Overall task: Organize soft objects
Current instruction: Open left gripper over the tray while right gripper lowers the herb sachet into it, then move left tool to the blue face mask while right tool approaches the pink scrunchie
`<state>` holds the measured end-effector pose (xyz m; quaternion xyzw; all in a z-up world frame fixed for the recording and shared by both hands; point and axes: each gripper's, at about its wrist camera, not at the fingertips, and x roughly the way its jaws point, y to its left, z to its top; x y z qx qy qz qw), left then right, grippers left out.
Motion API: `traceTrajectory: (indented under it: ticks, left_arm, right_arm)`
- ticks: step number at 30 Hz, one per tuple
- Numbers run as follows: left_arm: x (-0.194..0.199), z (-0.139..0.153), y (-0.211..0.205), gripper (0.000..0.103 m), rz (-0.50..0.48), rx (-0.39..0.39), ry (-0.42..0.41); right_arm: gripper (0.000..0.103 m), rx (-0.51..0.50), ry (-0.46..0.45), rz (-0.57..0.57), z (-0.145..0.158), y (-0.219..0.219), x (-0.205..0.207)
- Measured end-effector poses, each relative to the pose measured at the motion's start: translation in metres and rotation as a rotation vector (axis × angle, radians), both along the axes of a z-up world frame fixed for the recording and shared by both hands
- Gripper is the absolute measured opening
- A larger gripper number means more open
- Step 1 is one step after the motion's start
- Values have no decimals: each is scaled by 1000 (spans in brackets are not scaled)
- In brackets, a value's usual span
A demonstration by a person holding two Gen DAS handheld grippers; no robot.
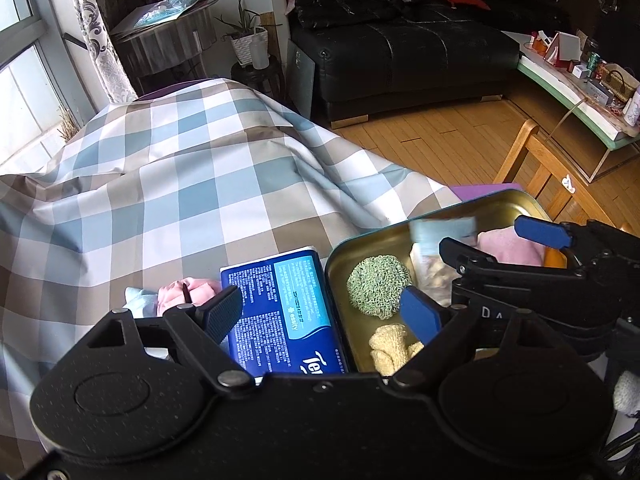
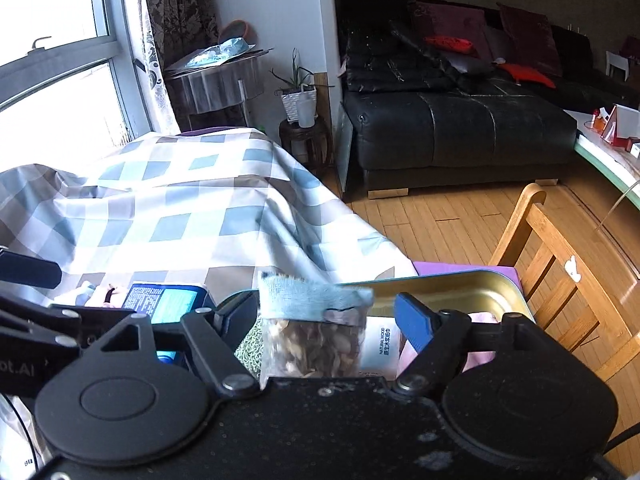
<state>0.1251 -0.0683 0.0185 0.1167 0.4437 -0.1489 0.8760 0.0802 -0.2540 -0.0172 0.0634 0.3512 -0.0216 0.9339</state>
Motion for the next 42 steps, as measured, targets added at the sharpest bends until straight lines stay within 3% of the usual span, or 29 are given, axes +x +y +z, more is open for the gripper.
traceTrajectory:
  ticks: [13, 16, 24, 31, 42]
  left_arm:
    - [-1, -6, 2, 83, 9, 18, 5]
    - [-1, -8, 3, 83, 14, 29, 12]
    - [-1, -16, 11, 83, 28, 46, 30]
    - [6, -18, 38, 83, 118, 26, 40]
    - [6, -7, 85, 83, 260, -5, -20]
  right_arm:
    - [76, -66, -66, -108, -21, -24, -41]
    - [80, -58, -105, -100, -25, -23, -42]
    - [80, -54, -131, -78, -33, -20, -42]
    - [80, -1, -130, -97, -38, -28, -39]
    - [80, -35, -98, -103, -40, -24, -34]
